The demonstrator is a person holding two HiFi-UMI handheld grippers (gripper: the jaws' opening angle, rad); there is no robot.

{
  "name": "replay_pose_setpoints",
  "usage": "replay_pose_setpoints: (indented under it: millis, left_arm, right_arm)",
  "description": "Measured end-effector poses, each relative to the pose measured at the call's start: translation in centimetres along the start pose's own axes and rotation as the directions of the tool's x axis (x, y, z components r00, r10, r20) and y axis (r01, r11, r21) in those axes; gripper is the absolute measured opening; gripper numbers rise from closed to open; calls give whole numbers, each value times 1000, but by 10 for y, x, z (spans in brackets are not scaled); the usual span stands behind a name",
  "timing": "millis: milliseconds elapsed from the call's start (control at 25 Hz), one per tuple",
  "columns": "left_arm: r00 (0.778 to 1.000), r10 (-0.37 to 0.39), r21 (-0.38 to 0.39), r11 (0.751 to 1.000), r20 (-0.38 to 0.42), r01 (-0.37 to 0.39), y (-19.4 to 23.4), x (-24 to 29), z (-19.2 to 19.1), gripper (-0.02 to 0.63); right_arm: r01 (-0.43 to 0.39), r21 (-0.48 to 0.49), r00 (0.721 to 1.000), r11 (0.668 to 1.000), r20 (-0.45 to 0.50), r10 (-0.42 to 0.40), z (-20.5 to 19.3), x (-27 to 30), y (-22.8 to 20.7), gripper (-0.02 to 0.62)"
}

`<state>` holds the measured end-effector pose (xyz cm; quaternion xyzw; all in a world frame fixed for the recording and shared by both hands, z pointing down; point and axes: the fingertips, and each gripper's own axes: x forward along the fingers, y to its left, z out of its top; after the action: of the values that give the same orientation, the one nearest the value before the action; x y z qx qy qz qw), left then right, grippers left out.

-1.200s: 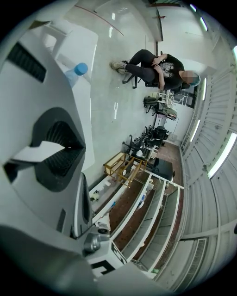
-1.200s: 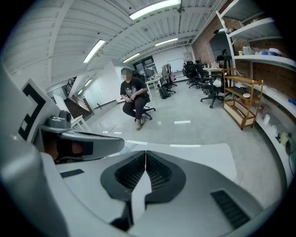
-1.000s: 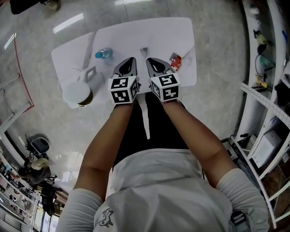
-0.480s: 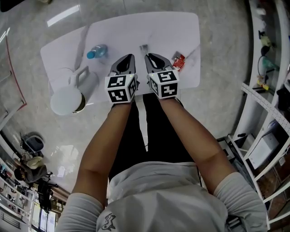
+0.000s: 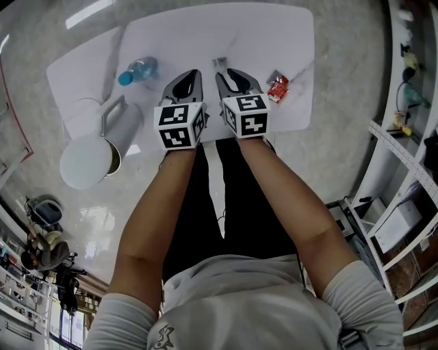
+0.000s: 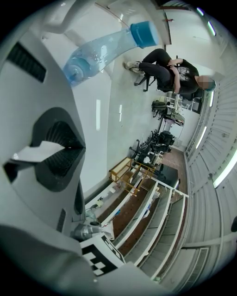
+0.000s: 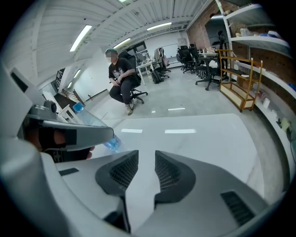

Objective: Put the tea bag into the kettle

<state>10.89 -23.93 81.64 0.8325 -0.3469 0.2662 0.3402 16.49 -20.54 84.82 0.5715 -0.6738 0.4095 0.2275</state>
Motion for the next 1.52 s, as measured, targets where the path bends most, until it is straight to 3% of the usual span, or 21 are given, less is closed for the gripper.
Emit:
replay_pose_setpoints:
  millis: [320, 960, 1200, 1520]
  left_arm:
    - [1000, 12, -24, 1000, -7, -12, 14, 16, -19, 2]
    - [999, 28, -16, 999, -21, -28, 27, 36, -40, 2]
    - [999, 30, -26, 999, -24, -31, 29, 32, -42, 2]
    - [999, 36, -32, 999, -25, -37, 21, 19, -38, 2]
  right_arm:
    - [17, 22, 999, 1000, -41, -16, -29, 32, -15, 119]
    - [65, -33, 993, 997, -98, -67, -52, 66, -32, 117]
    - [77, -66, 990, 995, -116, -84, -53, 69, -34, 18]
    - [77, -74, 992, 994, -97, -84, -40, 48, -27, 12]
